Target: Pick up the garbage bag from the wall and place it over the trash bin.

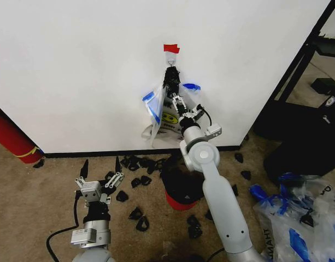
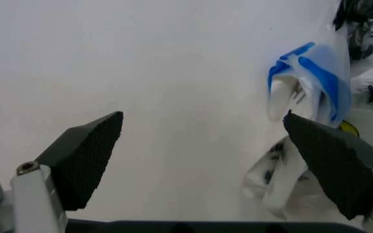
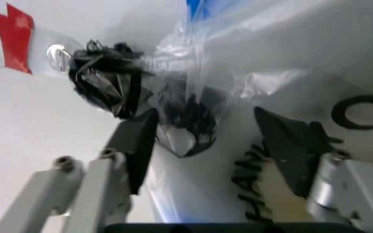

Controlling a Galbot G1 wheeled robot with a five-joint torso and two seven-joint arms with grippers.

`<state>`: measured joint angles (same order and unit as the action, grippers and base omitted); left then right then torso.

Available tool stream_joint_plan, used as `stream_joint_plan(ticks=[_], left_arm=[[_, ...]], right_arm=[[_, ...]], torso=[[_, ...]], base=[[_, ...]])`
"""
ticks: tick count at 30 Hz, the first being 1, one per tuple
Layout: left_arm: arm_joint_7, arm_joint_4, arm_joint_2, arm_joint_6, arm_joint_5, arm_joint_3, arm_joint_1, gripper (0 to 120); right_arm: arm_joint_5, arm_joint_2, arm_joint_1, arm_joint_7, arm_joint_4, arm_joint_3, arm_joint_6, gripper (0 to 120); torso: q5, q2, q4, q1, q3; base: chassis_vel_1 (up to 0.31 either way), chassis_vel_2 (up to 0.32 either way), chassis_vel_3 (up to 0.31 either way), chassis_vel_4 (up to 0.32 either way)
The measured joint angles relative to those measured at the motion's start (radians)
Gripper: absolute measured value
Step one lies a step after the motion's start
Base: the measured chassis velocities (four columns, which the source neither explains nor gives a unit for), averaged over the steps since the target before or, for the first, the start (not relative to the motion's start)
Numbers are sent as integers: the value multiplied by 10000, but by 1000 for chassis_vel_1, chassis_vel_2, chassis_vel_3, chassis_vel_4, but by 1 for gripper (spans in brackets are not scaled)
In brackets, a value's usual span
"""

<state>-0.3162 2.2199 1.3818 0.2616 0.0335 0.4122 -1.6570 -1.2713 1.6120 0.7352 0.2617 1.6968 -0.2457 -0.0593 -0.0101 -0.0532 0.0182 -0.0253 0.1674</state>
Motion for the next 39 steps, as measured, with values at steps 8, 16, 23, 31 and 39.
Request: stream_joint_plan(ticks=[8,16,23,31,39], left_arm=[[37,181,48,-54,10,-13,-40,98],[30,245,16,-49,85,67,-63,97],[3,311,34,-49,72,45,-119,98],[-32,313,42,-36,58,-40,-128,98],[-46,285,24,-36,51,-231,-67,98]], right_arm=[[98,-22,-198,-109,-255,-25,9,26],[266,-32,-218,-96,-240,74,11,0],[867,-37,208,-169,272,330,-11,0],[2303,-678,2001,-529,1732,585,58,0],[4392,-1634,3963,-1082,3180,413,286,0]], torso=[[0,0,-1,0,0],[0,0,-2,1,0],[0,0,-1,2,0],[3,0,0,2,-1],[3,-1,-1,2,-2]], base=[[0,0,0,0],[0,0,0,0],[0,0,0,0],[0,0,0,0],[0,0,0,0]])
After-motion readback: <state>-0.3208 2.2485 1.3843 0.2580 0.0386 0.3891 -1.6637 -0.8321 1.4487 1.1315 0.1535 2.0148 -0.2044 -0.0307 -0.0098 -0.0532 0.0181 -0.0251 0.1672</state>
